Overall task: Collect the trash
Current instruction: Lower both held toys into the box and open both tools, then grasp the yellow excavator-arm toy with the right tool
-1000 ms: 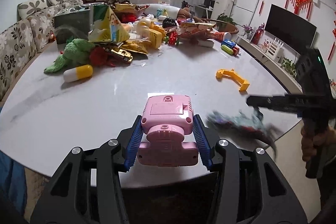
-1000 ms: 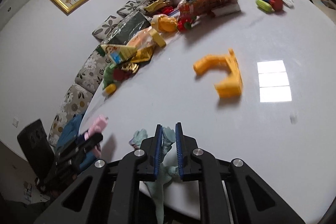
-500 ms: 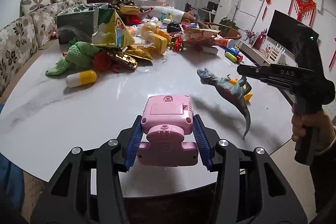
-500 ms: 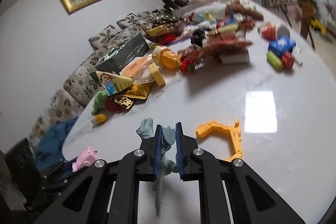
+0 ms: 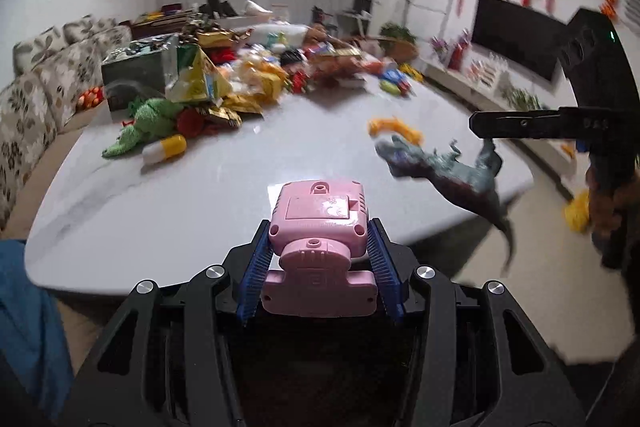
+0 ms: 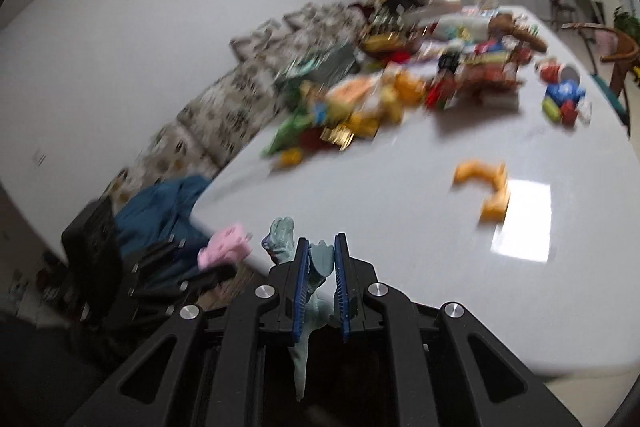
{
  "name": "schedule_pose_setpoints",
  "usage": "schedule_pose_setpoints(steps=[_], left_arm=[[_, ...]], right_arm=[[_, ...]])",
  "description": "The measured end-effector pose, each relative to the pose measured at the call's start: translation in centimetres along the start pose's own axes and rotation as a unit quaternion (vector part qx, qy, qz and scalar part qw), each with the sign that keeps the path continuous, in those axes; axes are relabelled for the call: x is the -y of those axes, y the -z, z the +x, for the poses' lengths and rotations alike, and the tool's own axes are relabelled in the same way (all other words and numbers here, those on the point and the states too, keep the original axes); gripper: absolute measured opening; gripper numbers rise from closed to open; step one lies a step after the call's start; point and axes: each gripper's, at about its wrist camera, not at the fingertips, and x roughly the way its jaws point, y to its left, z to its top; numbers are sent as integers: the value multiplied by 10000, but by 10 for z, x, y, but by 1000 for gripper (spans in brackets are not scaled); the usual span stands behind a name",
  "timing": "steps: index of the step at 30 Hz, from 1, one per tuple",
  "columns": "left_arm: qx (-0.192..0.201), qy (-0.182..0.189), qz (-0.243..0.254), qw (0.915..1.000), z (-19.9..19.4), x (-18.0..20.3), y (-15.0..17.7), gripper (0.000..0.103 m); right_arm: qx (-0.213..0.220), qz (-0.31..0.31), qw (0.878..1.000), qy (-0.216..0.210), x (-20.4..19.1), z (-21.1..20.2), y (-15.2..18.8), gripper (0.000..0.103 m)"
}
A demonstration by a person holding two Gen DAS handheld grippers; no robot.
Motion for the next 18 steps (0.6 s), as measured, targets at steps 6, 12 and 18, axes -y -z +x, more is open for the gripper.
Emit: schedule_pose_setpoints(steps=[6,12,18], left_arm=[[-896,158,443,9949,26,15,67,63],[-1844,-370,569,9805,93,-2,134,79],[-901,-567,110,9943,38,-31,78,74]], right_arm=[[-1032,-149,9940,335,5,41,82,20],[-1882,3,9800,645,48,108,156,43],[-420,-416,9962,634,26,17,80,58]])
